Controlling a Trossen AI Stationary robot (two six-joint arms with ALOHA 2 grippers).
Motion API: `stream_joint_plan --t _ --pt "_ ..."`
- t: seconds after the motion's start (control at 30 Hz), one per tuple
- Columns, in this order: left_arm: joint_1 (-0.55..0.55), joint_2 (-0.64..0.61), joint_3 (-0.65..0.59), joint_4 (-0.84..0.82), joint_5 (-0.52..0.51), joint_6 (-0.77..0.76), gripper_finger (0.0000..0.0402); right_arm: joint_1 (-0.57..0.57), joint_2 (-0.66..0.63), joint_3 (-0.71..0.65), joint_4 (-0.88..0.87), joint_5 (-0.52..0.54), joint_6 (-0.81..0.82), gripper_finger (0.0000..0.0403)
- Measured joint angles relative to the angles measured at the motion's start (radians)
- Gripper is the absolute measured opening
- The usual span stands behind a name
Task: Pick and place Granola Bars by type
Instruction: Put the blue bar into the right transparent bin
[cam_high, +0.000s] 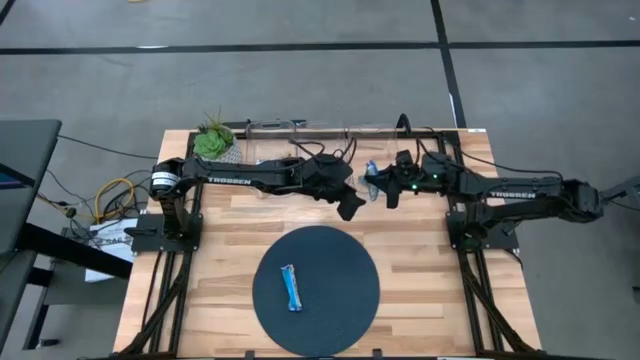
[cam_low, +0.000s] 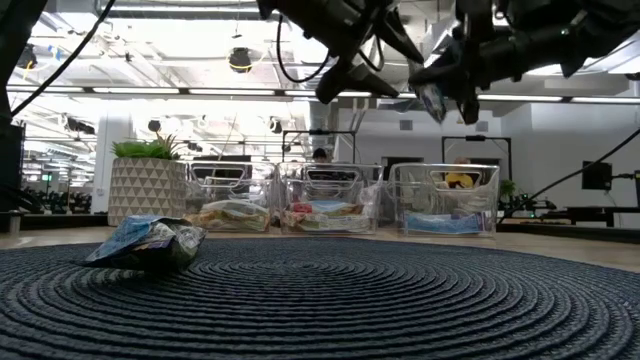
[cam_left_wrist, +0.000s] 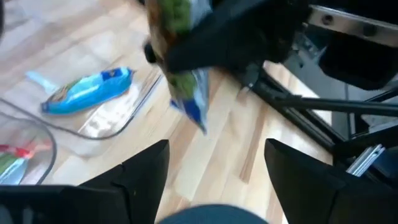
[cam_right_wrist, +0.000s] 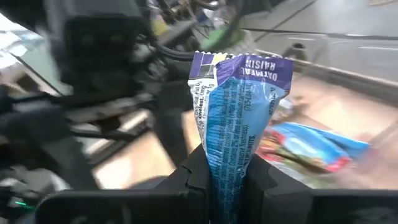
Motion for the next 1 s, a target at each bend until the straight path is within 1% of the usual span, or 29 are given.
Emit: stream_joint_plan --t 0.37,0.5,0.63,0.8,1.0 --pt "0.0 0.0 0.0 -0.06 0.006 -0.034 0.0259 -0.18 0.0 0.0 -0.141 0.006 -0.306 0.0034" --pt "0.0 0.0 0.0 -0.084 0.007 -0.048 0.0259 -0.231 0.0 0.0 -0.187 0.045 -0.415 0.0035" --pt "0.0 0.0 0.0 -0.111 0.008 -0.06 0.0259 -0.255 0.001 0.018 -0.239 0.083 -0.524 0.0034" --pt "0.0 0.0 0.0 -0.121 0.015 -0.061 0.0259 -0.261 0.001 0.062 -0.302 0.089 -0.624 0.0034" --pt "-0.001 0.0 0.0 -0.12 0.017 -0.061 0.0258 -0.261 0.06 0.102 -0.392 0.09 -0.659 0.0035"
